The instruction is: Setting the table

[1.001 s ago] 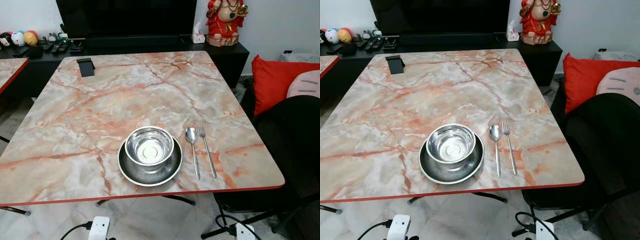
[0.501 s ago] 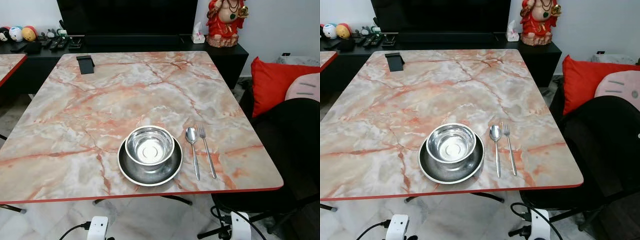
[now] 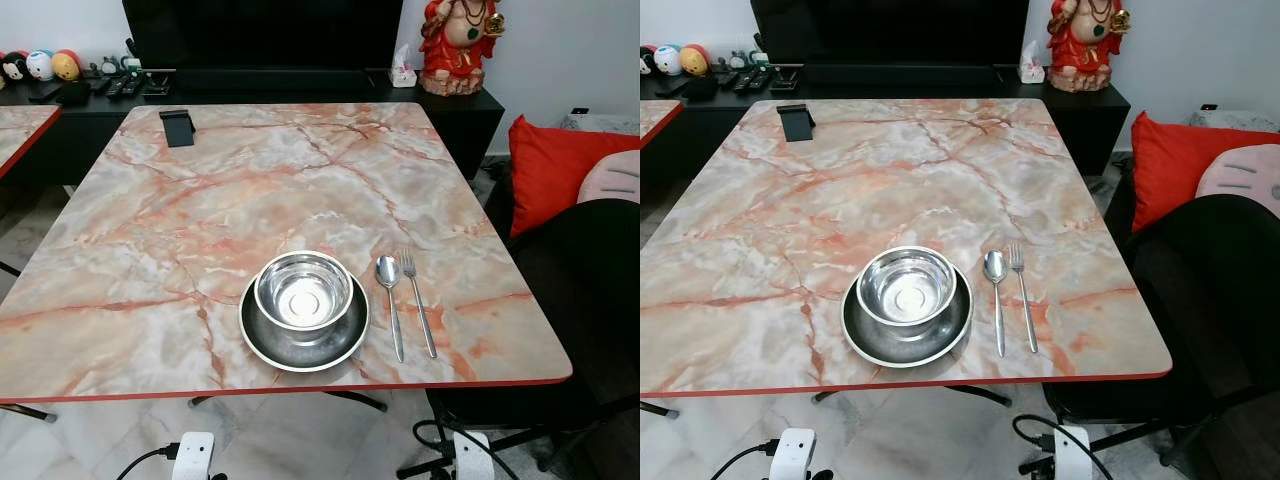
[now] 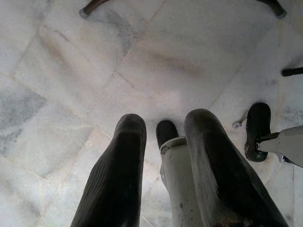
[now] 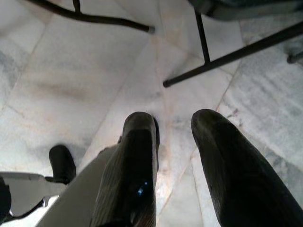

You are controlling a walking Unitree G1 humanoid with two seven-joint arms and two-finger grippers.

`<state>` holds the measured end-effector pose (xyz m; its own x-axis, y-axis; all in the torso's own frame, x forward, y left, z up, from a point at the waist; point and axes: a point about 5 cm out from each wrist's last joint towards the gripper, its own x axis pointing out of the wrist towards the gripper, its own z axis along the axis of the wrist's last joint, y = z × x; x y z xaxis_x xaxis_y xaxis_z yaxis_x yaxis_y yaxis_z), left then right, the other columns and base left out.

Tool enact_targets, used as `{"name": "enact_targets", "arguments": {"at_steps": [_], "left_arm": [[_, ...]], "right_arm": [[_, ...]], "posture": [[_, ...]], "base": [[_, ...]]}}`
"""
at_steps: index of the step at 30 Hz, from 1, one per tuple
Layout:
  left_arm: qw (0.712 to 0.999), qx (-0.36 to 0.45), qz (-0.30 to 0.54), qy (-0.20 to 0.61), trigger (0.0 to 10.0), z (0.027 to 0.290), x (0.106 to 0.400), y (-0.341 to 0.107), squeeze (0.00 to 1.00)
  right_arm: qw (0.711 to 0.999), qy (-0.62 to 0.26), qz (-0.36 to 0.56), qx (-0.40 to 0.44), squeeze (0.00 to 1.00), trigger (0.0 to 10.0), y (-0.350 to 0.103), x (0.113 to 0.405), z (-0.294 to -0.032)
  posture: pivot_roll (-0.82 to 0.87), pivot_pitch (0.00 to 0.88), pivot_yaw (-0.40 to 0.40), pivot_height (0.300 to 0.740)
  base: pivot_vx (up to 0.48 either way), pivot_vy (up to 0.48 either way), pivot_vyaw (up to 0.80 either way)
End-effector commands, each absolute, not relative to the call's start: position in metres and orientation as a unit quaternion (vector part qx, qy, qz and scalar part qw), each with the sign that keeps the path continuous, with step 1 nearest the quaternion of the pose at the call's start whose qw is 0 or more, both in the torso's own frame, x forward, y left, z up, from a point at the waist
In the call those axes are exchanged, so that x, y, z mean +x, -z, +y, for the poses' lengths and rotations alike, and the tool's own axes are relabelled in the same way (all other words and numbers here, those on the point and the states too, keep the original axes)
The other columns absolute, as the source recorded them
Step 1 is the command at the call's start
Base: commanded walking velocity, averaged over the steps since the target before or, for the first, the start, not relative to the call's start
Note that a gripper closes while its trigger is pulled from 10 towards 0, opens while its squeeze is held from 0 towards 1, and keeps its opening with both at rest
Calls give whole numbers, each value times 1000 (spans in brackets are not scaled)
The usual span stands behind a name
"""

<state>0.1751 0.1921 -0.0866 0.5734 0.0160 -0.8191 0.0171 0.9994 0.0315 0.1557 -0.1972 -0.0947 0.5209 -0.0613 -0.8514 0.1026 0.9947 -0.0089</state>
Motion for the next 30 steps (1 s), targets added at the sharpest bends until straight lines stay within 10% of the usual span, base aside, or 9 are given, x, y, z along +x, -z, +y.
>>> {"name": "enact_targets", "arguments": {"at_steps": [1,30], "left_arm": [[886,11,463,-3,10000,192,173,88,0],[888,2,461,-3,10000,192,174,87,0]], "right_arm": [[872,50,487,20,0,10000,95,154,-197],[876,68,476,27,0,10000,93,162,-193]], "posture": [[-20,0,-1,740],[-34,0,0,740]], "base": [[0,0,0],[0,171,0]]}}
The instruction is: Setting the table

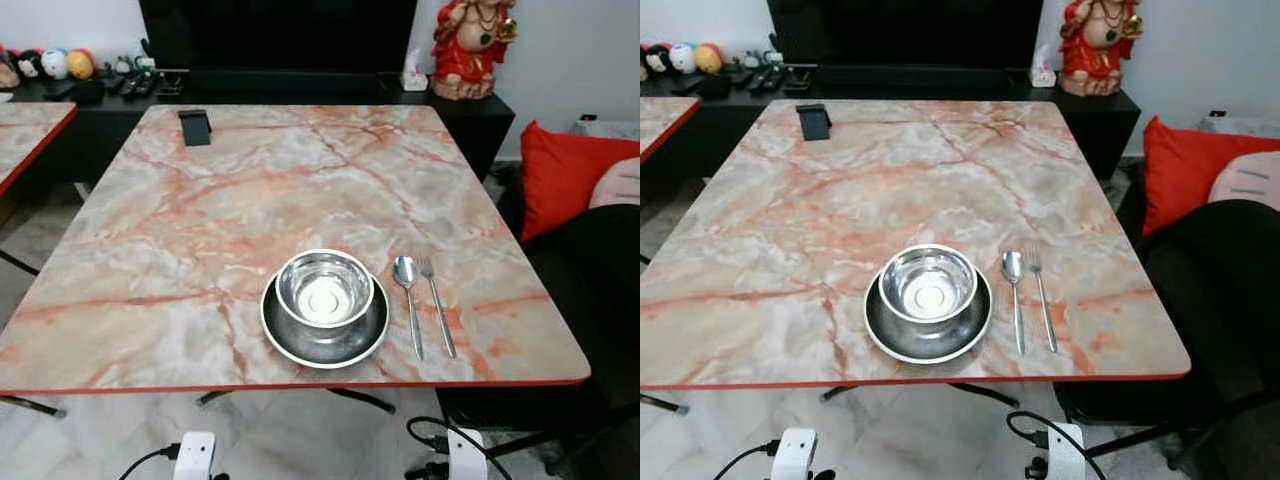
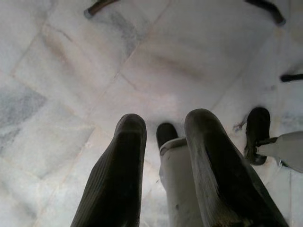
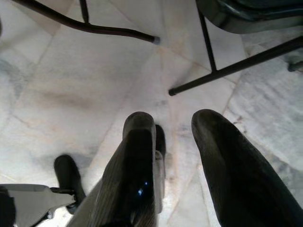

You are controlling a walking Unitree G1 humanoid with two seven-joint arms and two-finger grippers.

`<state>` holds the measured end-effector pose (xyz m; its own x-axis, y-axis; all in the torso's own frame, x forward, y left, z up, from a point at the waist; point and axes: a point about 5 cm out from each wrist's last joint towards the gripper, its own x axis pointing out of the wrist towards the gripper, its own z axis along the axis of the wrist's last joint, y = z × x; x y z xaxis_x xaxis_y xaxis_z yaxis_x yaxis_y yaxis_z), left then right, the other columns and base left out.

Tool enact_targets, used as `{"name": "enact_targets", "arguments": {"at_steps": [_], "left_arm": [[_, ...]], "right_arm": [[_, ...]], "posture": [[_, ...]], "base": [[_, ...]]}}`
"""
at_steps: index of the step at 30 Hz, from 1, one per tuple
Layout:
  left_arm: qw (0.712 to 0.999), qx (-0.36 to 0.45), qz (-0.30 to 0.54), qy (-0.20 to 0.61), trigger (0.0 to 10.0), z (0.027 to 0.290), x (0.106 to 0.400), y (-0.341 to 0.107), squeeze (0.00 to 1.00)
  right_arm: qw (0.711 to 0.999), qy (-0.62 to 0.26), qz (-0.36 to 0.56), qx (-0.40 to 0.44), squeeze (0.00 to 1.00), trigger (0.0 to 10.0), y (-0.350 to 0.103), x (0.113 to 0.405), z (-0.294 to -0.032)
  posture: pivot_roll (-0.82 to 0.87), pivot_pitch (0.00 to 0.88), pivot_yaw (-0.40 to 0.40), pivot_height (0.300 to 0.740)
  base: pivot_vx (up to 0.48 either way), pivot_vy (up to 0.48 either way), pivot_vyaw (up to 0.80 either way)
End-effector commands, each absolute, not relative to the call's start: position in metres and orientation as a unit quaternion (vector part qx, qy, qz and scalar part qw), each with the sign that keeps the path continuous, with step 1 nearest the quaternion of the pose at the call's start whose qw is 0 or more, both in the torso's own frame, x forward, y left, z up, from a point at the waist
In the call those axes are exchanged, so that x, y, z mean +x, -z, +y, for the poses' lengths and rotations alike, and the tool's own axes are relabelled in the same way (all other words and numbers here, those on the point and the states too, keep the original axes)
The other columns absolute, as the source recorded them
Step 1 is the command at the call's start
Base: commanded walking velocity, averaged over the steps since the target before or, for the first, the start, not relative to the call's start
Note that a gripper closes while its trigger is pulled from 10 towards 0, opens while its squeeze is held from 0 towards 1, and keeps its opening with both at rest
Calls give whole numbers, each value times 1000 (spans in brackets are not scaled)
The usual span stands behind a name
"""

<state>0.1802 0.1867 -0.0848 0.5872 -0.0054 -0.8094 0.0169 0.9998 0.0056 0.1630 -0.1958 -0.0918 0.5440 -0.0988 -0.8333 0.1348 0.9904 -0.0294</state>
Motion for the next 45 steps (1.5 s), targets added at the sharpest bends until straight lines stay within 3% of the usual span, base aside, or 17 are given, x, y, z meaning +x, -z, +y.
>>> {"name": "enact_targets", "arguments": {"at_steps": [1,6,12,28,32,45], "left_arm": [[888,2,461,-3,10000,192,174,87,0],[887,0,461,-3,10000,192,174,87,0],[887,-1,461,-4,10000,191,174,87,0],[888,1,461,3,10000,186,173,88,0],[887,1,462,4,10000,185,172,89,0],[886,0,463,4,10000,183,171,89,0]], "right_arm": [[876,68,476,27,0,10000,93,162,-193],[878,75,473,24,0,10000,90,162,-207],[881,73,467,22,0,10000,88,169,-206],[889,34,457,7,0,10000,83,190,-169],[887,39,461,6,0,10000,84,186,-182],[886,43,463,5,0,10000,84,184,-187]], "posture": [[-34,0,0,740],[-36,0,-2,740],[-35,0,-1,740],[-38,0,2,740],[-37,0,0,740],[-34,0,-10,740]], "base": [[0,446,0],[0,458,0],[0,468,0],[0,466,91],[0,465,598],[0,464,0]]}}
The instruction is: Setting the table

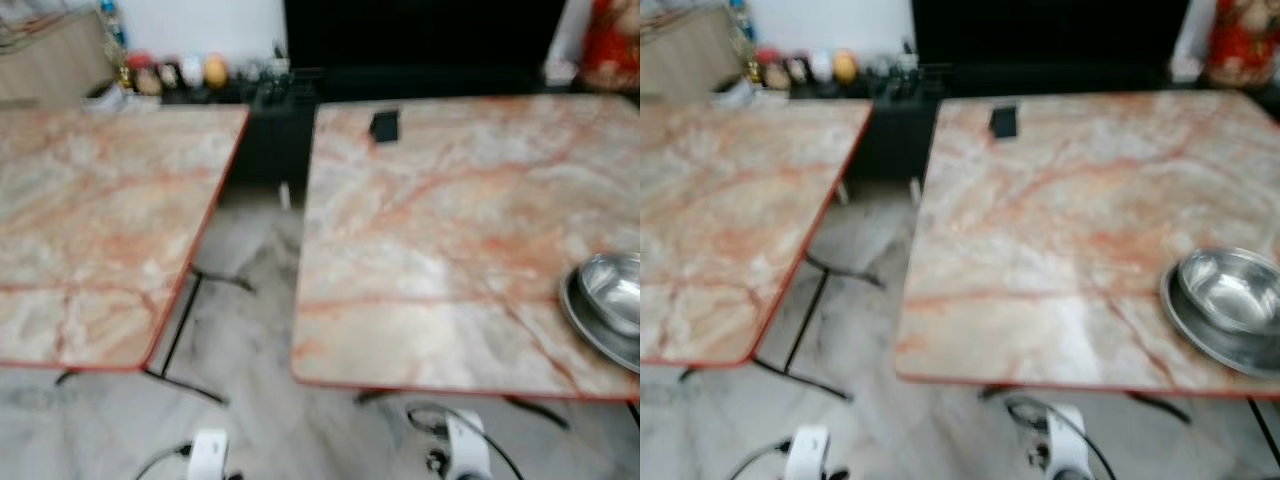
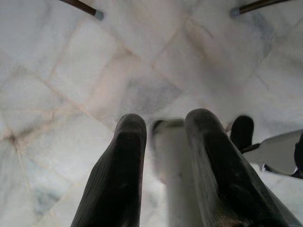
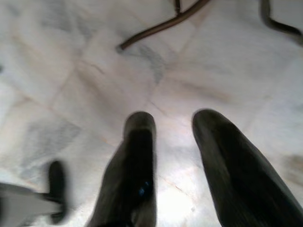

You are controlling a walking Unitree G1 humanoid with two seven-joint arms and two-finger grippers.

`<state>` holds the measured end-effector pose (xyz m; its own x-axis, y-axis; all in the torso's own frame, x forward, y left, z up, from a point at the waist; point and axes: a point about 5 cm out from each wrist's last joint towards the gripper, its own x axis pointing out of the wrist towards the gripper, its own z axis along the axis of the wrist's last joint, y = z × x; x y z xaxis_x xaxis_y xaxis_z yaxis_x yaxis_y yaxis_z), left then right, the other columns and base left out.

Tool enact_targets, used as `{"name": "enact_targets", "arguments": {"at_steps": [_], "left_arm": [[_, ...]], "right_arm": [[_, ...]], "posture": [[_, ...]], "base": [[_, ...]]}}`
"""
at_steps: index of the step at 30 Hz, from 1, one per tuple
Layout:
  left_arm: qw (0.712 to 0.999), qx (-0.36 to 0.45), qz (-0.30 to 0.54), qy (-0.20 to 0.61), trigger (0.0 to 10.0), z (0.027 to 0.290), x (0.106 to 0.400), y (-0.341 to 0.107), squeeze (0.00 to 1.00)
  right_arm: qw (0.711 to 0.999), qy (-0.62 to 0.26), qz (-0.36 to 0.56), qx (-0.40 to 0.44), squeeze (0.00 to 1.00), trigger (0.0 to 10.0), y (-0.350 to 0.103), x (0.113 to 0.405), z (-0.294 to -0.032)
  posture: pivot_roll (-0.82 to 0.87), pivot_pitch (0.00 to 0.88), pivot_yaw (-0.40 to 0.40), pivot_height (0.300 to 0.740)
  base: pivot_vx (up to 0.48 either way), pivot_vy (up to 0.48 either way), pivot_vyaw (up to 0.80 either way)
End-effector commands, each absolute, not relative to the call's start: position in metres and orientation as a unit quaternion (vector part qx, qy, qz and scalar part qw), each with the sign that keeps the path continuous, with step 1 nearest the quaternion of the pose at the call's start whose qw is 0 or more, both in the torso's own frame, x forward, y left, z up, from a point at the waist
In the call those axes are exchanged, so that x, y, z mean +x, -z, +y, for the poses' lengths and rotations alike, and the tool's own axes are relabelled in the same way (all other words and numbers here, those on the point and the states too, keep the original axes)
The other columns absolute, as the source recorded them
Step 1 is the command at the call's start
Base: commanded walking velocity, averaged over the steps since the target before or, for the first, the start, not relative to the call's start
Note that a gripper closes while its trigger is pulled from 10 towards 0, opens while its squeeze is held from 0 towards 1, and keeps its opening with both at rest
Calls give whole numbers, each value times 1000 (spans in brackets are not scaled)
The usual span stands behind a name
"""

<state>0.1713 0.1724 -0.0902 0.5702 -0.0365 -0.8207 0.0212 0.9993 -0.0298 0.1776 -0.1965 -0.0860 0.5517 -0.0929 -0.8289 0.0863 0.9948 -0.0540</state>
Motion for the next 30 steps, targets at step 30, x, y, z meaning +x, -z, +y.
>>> {"name": "enact_targets", "arguments": {"at_steps": [30], "left_arm": [[887,0,462,1,10000,186,172,89,0]], "right_arm": [[880,39,474,16,0,10000,95,155,-189]], "posture": [[-18,0,-9,740]], "base": [[0,462,121]]}}
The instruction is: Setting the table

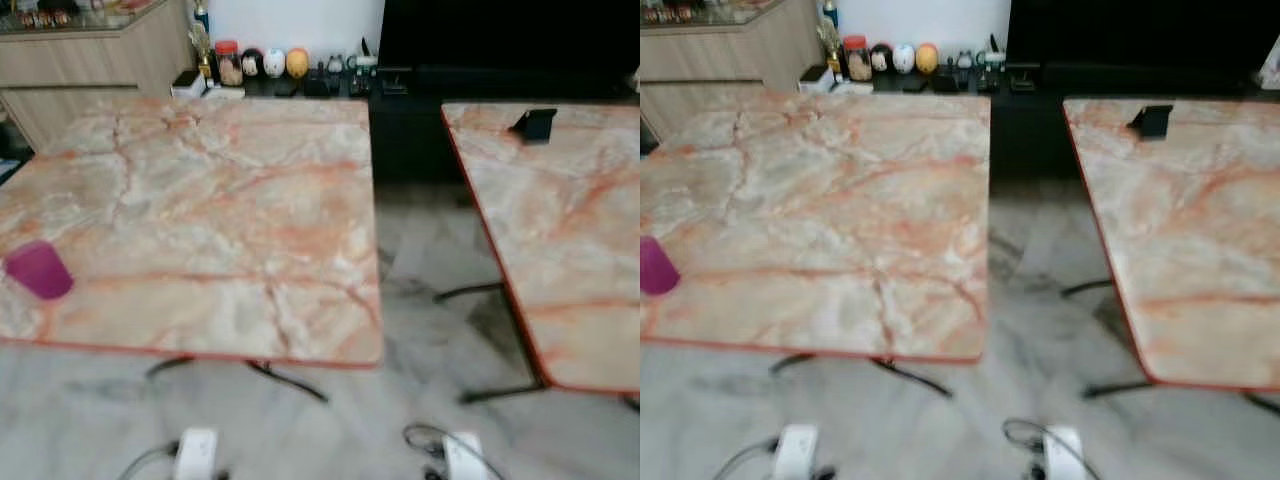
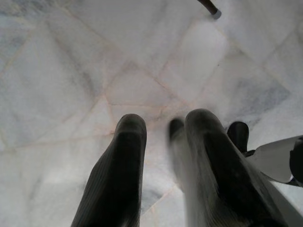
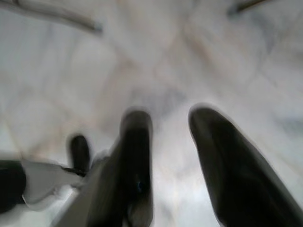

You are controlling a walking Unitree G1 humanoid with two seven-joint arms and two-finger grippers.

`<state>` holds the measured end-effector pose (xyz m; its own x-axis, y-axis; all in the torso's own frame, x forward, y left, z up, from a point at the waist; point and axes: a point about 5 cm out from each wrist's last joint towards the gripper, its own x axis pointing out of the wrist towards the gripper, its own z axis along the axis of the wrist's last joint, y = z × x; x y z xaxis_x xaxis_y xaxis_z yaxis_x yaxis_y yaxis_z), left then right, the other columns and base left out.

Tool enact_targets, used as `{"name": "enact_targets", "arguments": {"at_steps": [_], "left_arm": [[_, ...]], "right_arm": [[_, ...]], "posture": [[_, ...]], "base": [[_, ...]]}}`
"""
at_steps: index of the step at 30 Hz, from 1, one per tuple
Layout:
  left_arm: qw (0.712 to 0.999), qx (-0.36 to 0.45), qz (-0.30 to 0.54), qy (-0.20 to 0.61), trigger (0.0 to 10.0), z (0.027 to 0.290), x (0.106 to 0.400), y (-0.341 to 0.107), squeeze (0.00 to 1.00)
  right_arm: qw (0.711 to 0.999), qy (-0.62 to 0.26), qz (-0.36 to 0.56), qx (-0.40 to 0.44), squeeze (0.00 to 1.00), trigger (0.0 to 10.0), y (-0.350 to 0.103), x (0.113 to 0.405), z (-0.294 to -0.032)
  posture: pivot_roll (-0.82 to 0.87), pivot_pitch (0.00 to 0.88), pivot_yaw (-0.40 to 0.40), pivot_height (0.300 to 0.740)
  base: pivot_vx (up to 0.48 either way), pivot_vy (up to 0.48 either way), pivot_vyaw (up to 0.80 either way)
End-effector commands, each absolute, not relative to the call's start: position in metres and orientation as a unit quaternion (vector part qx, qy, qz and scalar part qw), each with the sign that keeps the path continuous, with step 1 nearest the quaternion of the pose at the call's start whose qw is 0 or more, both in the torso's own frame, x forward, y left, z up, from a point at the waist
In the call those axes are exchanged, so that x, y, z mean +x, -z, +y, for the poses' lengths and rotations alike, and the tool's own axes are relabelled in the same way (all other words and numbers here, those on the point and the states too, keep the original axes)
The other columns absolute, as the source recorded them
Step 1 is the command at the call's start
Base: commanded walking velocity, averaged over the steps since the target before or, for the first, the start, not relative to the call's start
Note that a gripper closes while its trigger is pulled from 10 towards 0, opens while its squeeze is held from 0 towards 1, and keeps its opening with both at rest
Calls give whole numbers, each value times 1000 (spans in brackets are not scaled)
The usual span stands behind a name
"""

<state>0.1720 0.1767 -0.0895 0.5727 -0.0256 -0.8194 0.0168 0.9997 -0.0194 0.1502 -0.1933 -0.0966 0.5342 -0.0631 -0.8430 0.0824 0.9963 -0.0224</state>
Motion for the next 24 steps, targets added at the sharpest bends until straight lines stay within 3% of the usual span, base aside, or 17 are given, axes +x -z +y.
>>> {"name": "enact_targets", "arguments": {"at_steps": [1,24], "left_arm": [[887,0,462,1,10000,186,172,89,0],[887,-2,462,0,10000,184,172,89,0]], "right_arm": [[880,39,474,16,0,10000,95,155,-189],[878,37,477,16,0,10000,96,152,-190]], "posture": [[-18,0,-9,740],[-11,0,-18,740]], "base": [[0,461,0],[0,450,0]]}}
